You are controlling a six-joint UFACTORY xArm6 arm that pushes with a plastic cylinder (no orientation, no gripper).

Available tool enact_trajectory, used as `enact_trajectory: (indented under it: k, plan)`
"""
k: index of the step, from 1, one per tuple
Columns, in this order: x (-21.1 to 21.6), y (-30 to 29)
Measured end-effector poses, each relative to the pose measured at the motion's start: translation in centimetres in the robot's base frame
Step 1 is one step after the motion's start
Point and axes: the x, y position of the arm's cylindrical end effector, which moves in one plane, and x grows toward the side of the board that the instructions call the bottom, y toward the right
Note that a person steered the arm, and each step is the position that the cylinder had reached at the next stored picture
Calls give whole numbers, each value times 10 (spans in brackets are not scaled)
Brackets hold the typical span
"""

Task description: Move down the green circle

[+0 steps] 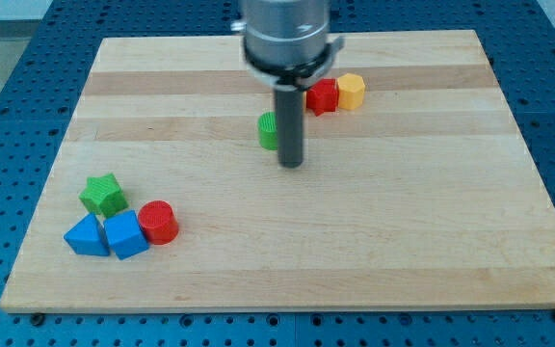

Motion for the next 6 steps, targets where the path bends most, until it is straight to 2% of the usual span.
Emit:
enact_trajectory:
  k: [1, 3, 6]
  plan:
    - [-28, 24]
    - [-60, -6]
    - [-44, -47]
